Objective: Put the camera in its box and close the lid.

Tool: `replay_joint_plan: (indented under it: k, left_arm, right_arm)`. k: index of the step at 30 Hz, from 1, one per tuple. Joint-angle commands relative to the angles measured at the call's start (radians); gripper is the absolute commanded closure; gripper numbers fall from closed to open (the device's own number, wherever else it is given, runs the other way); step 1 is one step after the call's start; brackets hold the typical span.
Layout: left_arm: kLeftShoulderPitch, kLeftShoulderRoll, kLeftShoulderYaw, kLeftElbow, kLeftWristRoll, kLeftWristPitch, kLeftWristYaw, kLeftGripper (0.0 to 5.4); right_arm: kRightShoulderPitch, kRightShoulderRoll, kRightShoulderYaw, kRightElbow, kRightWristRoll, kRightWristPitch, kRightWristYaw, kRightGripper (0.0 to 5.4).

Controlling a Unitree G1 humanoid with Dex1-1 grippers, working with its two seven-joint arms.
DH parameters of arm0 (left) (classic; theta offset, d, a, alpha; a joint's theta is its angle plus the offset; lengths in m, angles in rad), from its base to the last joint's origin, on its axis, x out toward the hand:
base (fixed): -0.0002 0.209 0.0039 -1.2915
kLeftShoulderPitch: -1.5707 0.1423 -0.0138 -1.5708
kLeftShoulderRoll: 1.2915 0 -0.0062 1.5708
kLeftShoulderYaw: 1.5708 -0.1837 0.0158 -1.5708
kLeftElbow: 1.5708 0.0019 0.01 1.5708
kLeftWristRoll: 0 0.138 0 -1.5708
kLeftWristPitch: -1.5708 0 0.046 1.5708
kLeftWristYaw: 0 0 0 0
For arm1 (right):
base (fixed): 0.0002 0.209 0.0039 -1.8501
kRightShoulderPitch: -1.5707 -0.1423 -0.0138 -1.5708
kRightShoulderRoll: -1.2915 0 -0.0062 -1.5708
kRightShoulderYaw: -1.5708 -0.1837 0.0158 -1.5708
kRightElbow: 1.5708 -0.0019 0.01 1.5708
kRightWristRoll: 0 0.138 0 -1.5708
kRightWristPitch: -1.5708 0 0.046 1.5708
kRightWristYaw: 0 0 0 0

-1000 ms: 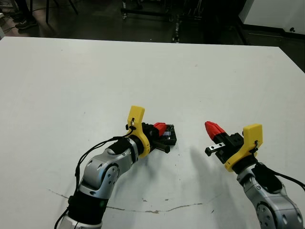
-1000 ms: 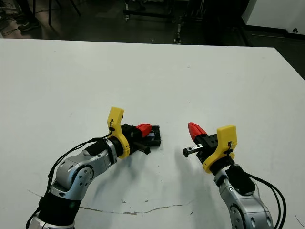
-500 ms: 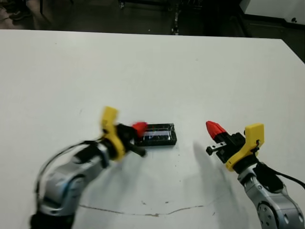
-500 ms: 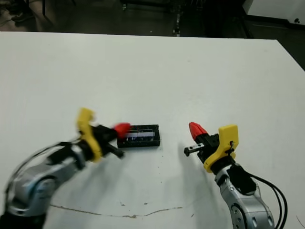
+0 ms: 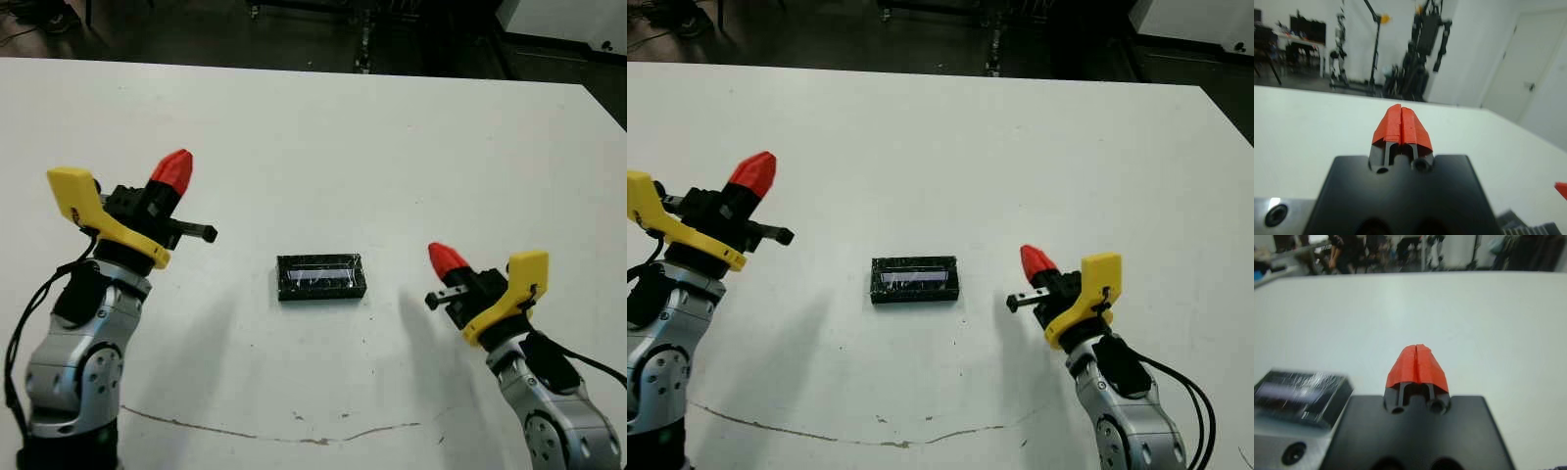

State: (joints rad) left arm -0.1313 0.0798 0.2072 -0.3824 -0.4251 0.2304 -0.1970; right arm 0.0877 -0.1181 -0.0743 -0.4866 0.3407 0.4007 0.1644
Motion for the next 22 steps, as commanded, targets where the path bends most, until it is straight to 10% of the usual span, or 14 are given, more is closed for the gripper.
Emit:
replay_joint_plan:
  k: [1, 8, 22]
  left_arm:
    - [0.045, -0.058, -0.029, 0.104, 0.111, -0.206, 0.027, 5.37]
    - [0.133, -0.123, -0.074, 0.229, 0.229, -0.456, 0.054, 5.37]
    - [0.17, -0.114, -0.137, 0.2, 0.242, -0.402, 0.07, 5.37]
  right_arm:
    - [-0.01, 0.027, -0.014, -0.004, -0.057, -0.078, -0.06, 5.4]
    - [-0.028, 0.067, 0.0, 0.019, -0.147, -0.185, -0.126, 5.4]
    - [-0.019, 0.076, 0.01, 0.024, -0.153, -0.183, -0.113, 5.4]
